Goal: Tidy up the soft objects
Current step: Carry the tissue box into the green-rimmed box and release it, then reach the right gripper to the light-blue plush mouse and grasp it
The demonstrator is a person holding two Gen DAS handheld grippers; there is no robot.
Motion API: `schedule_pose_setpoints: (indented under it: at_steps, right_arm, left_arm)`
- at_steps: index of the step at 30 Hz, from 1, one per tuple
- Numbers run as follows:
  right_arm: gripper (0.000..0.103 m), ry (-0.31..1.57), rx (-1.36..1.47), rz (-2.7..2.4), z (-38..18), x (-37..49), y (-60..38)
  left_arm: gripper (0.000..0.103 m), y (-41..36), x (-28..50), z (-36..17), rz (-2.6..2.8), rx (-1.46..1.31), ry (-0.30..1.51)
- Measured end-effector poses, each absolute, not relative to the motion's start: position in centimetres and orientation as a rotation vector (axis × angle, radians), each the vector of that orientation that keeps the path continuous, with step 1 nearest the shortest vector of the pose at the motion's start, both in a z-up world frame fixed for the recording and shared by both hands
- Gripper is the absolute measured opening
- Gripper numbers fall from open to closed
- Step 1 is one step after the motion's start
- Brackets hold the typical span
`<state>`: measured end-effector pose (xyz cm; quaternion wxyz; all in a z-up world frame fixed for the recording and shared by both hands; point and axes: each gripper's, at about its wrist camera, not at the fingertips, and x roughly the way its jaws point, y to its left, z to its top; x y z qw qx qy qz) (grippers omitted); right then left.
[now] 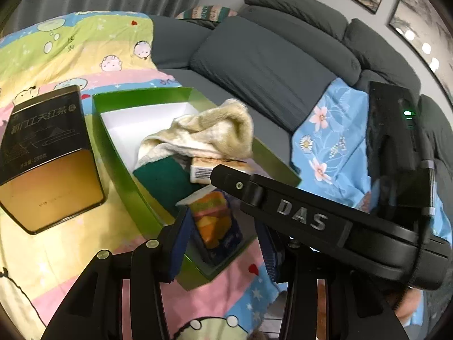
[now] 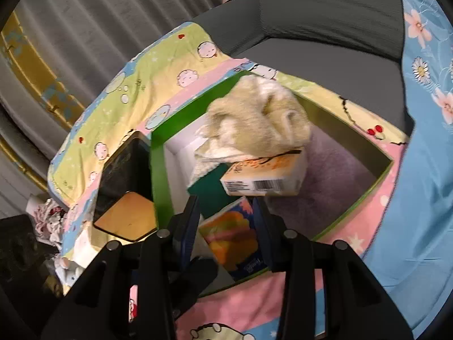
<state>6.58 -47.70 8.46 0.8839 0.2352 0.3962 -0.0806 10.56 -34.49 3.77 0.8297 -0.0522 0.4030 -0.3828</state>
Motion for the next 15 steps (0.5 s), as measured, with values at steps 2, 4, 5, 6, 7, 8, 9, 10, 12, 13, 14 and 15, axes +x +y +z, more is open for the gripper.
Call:
schedule_pose_setpoints:
  at_steps: [2,4,5,6,7,8,9,10,12,13,14,15]
  right_arm:
    - [0.041,0.809,0.482,-0.18,8.9,6.2,-47.8]
    - [0.047,0.797,0.476,-0.186,9.3,6.0,-47.7]
    - [0.052,0.784,0.467,-0.185,9.7,5.8,-47.5]
    - [0.055,0.775,0.462,-0.183,10.0,5.7,-47.4]
    - [0.06,0.766,0.455,-0.183,10.3,5.5,-47.3]
    - [0.065,0.756,0.448,-0.189,10.8,5.3,-46.9]
    - [0.069,0.748,0.443,-0.191,11.1,5.2,-46.7]
    - [0.075,0.738,0.441,-0.188,11.4,5.0,-46.5]
    - [0.084,0.71,0.441,-0.177,12.2,4.8,-45.9]
    - [0.087,0.703,0.438,-0.172,12.4,4.7,-45.7]
    - [0.09,0.694,0.429,-0.167,12.8,4.6,-45.2]
    - [0.09,0.685,0.416,-0.163,13.2,4.5,-44.8]
  left_arm:
    - [0.046,-34.0,10.2,4.2,-0.813,-0.115,0.84]
    - [0.058,-33.1,9.8,4.8,-0.807,-0.124,0.824]
    - [0.061,-32.8,9.6,5.0,-0.801,-0.126,0.817]
    - [0.068,-32.3,9.5,5.3,-0.79,-0.129,0.806]
    - [0.074,-31.7,9.3,5.6,-0.778,-0.132,0.795]
    - [0.077,-30.8,9.1,5.9,-0.764,-0.139,0.784]
    - [0.079,-30.3,8.9,6.1,-0.754,-0.145,0.778]
    - [0.08,-29.4,8.7,6.4,-0.743,-0.156,0.768]
    - [0.08,-28.0,8.4,6.7,-0.726,-0.171,0.758]
    - [0.08,-26.8,8.2,6.9,-0.707,-0.184,0.753]
    - [0.08,-26.1,8.1,7.0,-0.694,-0.19,0.75]
    - [0.081,-24.7,7.8,7.1,-0.665,-0.198,0.742]
